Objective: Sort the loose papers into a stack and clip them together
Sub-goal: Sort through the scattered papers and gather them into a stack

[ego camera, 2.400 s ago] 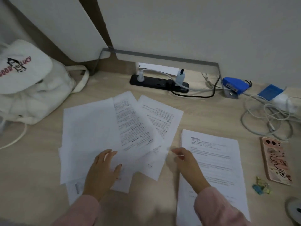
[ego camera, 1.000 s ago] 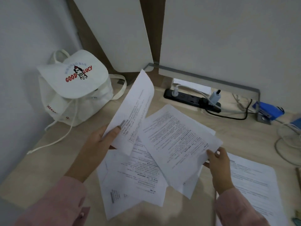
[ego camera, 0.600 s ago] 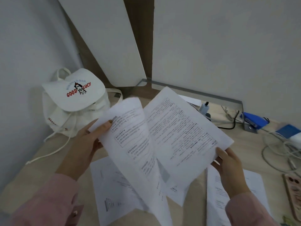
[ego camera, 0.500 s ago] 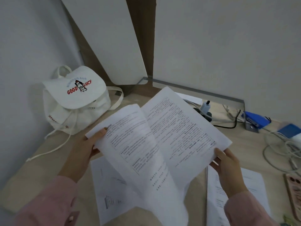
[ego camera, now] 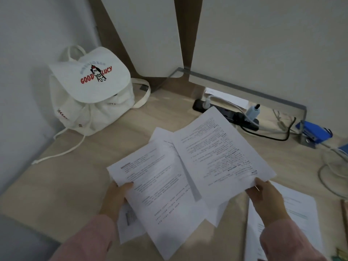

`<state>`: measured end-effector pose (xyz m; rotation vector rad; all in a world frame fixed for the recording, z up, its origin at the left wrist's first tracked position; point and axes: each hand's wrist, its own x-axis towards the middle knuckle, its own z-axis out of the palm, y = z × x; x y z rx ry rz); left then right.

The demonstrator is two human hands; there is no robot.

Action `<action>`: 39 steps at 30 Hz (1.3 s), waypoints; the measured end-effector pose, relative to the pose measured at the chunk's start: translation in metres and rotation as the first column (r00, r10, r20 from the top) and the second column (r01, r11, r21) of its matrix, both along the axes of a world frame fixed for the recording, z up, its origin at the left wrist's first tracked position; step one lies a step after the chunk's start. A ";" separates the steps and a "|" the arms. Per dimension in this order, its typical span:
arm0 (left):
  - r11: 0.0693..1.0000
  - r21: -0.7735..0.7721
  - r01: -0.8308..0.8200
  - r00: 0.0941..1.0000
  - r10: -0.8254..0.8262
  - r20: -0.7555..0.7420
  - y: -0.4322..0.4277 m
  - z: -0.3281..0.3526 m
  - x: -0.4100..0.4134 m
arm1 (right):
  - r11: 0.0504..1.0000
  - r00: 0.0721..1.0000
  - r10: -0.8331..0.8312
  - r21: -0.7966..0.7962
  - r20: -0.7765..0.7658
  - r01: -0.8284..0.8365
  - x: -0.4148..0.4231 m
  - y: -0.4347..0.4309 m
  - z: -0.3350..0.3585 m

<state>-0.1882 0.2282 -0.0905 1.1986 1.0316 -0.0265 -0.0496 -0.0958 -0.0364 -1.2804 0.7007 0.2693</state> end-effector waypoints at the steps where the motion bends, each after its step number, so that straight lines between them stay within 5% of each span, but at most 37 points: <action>1: 0.998 0.028 0.053 0.998 -0.052 -0.027 -0.002 -0.004 -0.001 | 1.000 1.000 -0.002 0.025 -0.016 0.002 0.002 0.000 -0.002; 6: 0.984 0.115 0.139 0.990 -0.134 -0.050 0.018 0.005 0.009 | 0.988 0.994 0.094 0.127 -0.064 -0.085 0.015 0.009 -0.009; 11: 0.977 0.097 0.189 0.981 -0.185 -0.054 0.055 0.018 0.012 | 0.860 0.866 0.464 -0.141 -0.184 -0.491 0.037 0.031 -0.002; 15: 0.964 0.065 0.260 0.964 -0.254 -0.085 0.077 0.015 0.011 | 0.585 0.751 0.610 -0.495 -0.254 -0.642 0.059 0.053 0.000; 19: 0.960 0.030 0.278 0.957 -0.274 -0.097 0.082 0.010 0.019 | 0.096 0.525 0.775 -0.756 -0.351 -0.647 0.067 0.100 -0.003; 21: 0.953 0.001 0.304 0.949 -0.303 -0.089 0.079 0.011 0.026 | 0.012 0.444 0.841 -0.809 -0.309 -0.587 0.061 0.134 -0.008; 26: 0.918 -0.003 0.397 0.917 -0.397 -0.037 0.065 0.010 0.042 | 0.020 0.299 0.942 -0.864 -0.152 -0.503 0.037 0.210 -0.026; 33: 0.902 0.041 0.431 0.902 -0.432 0.018 0.055 -0.003 0.052 | 0.236 0.350 0.936 -0.795 0.033 -0.558 0.030 0.247 -0.038; 36: 0.903 0.060 0.425 0.905 -0.426 0.008 0.059 -0.007 0.051 | 0.315 0.542 0.840 -0.785 -0.032 -0.533 0.047 0.223 -0.039; 39: 0.936 0.097 0.339 0.940 -0.340 -0.013 0.066 -0.006 0.055 | 0.486 0.813 0.537 -0.704 -0.227 -0.518 0.067 0.176 -0.051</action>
